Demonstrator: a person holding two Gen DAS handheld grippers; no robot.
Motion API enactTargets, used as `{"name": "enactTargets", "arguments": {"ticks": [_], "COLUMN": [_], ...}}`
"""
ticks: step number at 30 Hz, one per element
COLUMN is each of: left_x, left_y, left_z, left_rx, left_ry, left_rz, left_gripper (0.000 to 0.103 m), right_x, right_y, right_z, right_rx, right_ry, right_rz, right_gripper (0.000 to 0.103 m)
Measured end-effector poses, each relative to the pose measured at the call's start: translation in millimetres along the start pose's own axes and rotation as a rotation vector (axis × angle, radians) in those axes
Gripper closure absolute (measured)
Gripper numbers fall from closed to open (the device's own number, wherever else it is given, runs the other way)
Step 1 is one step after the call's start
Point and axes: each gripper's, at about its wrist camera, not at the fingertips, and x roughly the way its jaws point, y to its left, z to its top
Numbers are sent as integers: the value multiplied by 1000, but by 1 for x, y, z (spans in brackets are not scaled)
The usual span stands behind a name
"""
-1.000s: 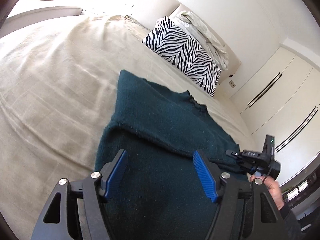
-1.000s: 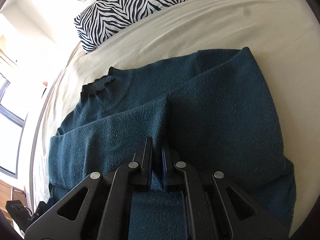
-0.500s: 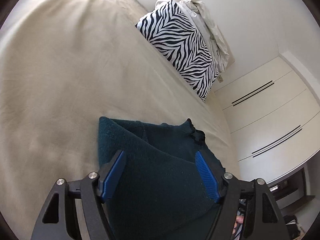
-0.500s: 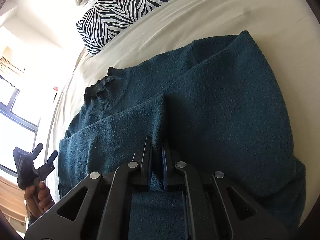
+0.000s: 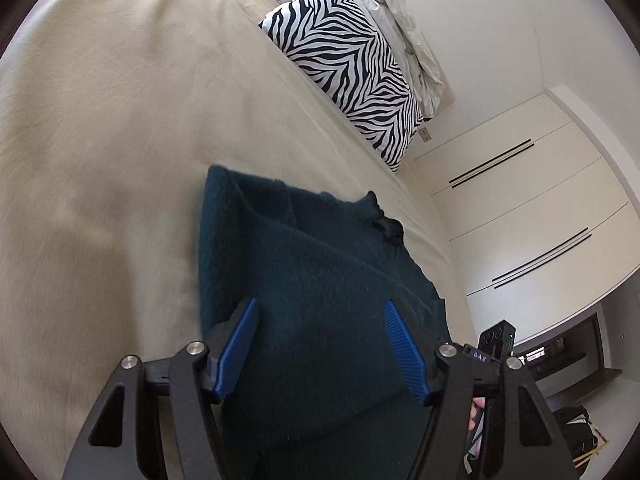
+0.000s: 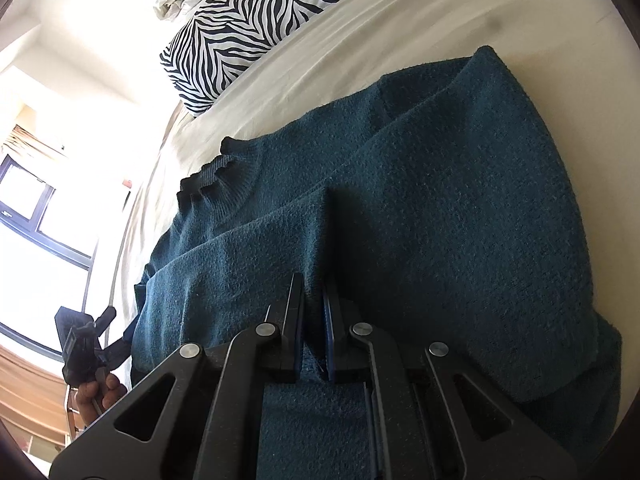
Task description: Fold small clothes
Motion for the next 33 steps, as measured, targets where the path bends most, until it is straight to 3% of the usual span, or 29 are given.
{"name": "enactTargets", "arguments": {"ticks": [9,14,18,20,23,27,31,32,33], "left_x": [-38,-50,-73,-82,-91,-111,-129,-132,-134], "left_y": [-12,-20,-25,-30,-36,-32,-26,-24,-22], "left_z": [-51,-74,-96,-109,-130,-159,-190,-198,-205], "left_rx": [71,113,99,106,136,91,25,8,-8], "left_ry": [10,37,6,-5,-6,-1,31,44,59], "left_rz": [39,69,42,70,143,172,170,170,167], "left_gripper": [33,28,26,26,26,22,21,21,21], "right_x": [-10,-26,-37,-29,-27,-56,-110,-125,-140], "right_y": [-5,-1,11,10,8,13,25,27,28], "right_z": [-4,-6,-12,-15,-18,-27,-54,-64,-75], "right_rx": [37,52,6,-8,-34,-6,-83,-104,-123], "right_ry": [-10,-23,-47,-11,-3,-12,-47,-58,-71], "right_rz": [4,-44,-61,-112,-113,-135,-69,-60,-58], "right_gripper": [95,92,86,86,86,86,85,81,66]}}
